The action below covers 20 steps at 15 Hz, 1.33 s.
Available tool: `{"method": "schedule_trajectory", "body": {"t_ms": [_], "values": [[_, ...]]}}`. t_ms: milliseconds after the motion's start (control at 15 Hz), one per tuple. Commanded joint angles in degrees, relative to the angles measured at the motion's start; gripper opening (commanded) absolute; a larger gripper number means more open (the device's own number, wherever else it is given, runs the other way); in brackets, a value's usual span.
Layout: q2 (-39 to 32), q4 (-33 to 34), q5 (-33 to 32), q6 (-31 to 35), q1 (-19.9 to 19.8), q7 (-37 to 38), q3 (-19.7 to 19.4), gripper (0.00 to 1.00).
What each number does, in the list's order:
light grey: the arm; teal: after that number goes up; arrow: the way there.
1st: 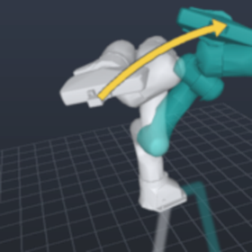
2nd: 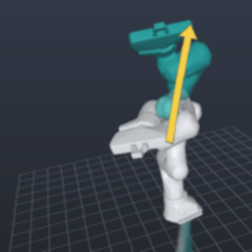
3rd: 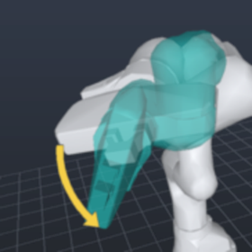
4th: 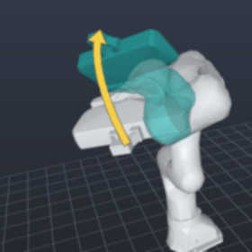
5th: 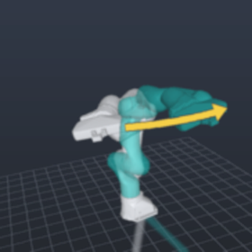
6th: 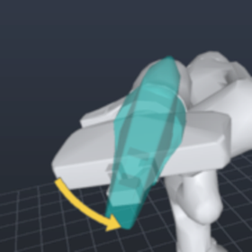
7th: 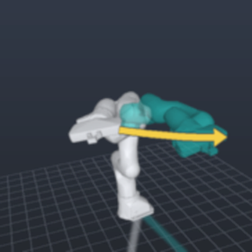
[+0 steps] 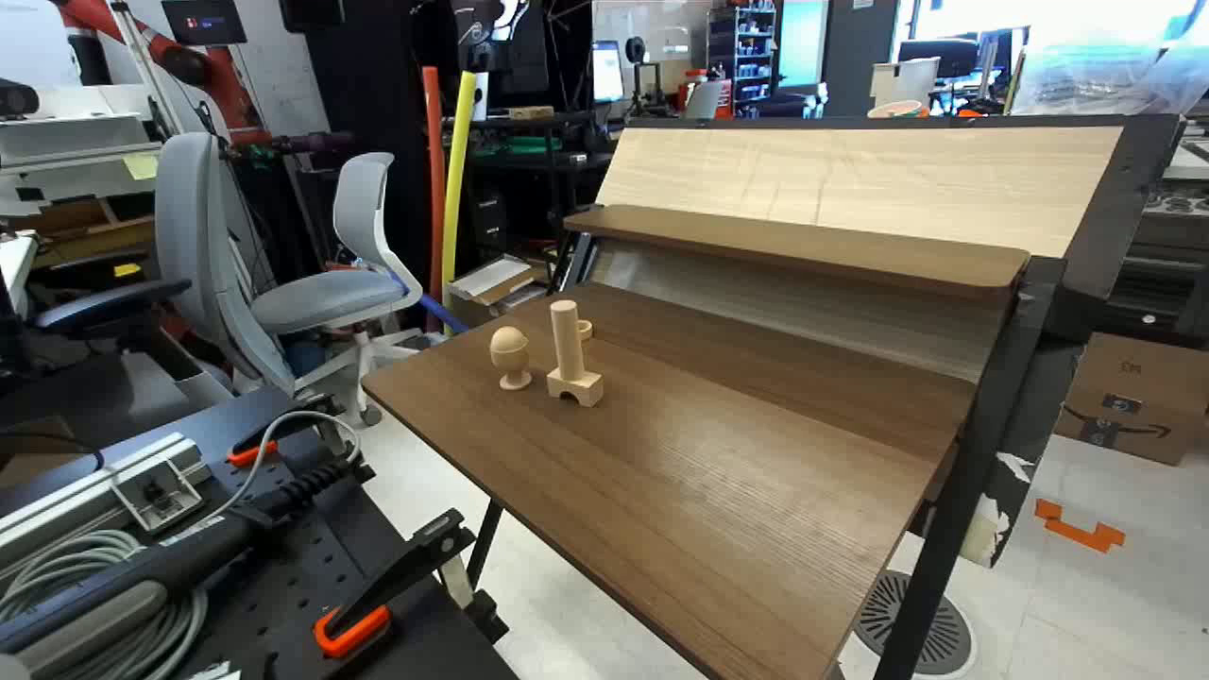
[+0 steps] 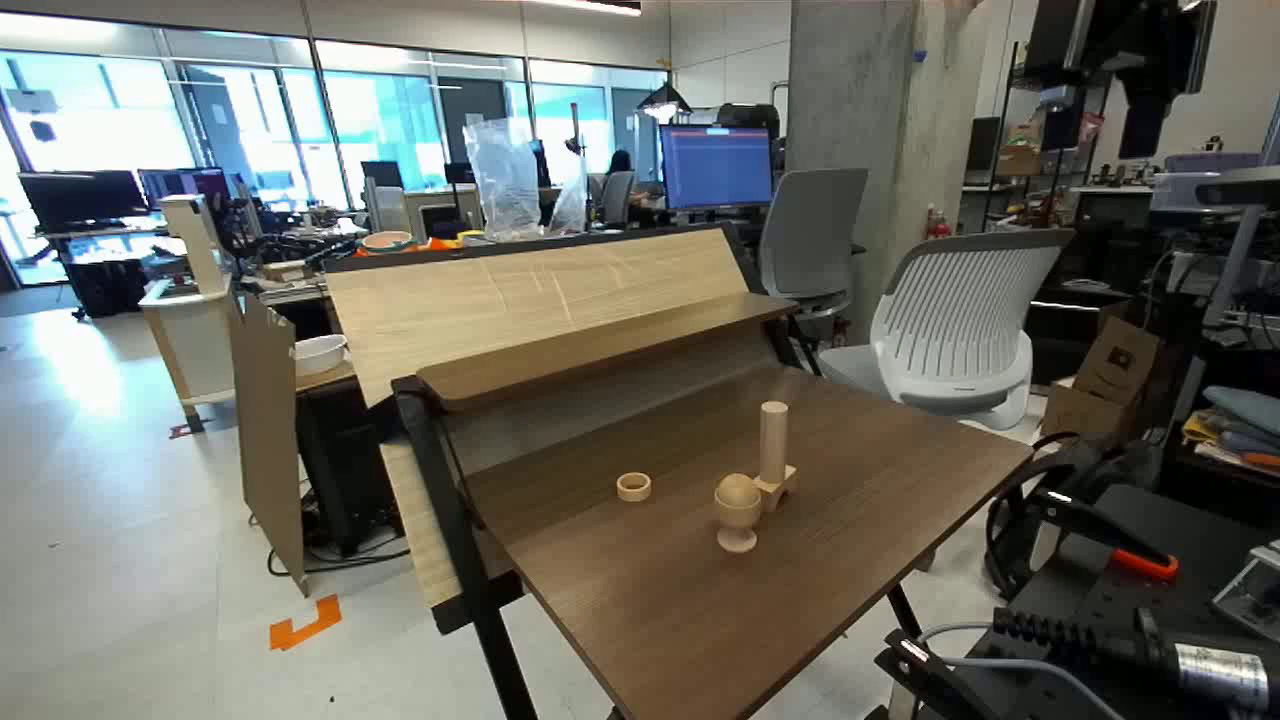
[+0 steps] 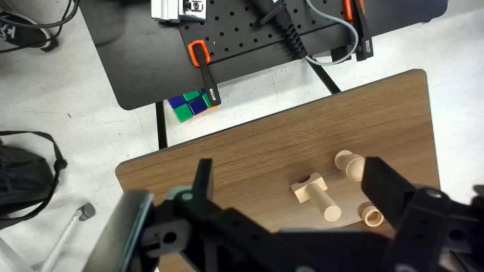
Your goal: Place the wooden ring on the wooden cylinder
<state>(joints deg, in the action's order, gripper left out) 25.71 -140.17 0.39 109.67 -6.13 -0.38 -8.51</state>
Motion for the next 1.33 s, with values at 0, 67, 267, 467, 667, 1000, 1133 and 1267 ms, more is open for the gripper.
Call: {"method": "schedule_trajectory", "body": {"t_ms": [0,67,267,467,667,1000,1133,1267], "values": [[-0.1,0.1,0.2,-0.1,-0.5,-0.2,0.5,1.00],[-0.1,0.1,0.2,-0.1,-0.5,-0.2,0.5,1.00],[-0.1,0.1,0.2,-0.1,-0.5,-0.2,0.5,1.00],[-0.5,0.0,1.4,1.3,-0.2,0.3,0.5,1.00],[-3.5,1.1,7.7,6.0,1.8,1.4,1.0,1.00],[-14.7,6.5,15.4,15.6,4.9,5.3,4.4,1.00],[-19.7,9.8,13.4,16.4,5.4,5.5,5.8,1.00],[-25.0,14.2,11.5,15.6,5.5,7.2,7.0,1.00]]}}
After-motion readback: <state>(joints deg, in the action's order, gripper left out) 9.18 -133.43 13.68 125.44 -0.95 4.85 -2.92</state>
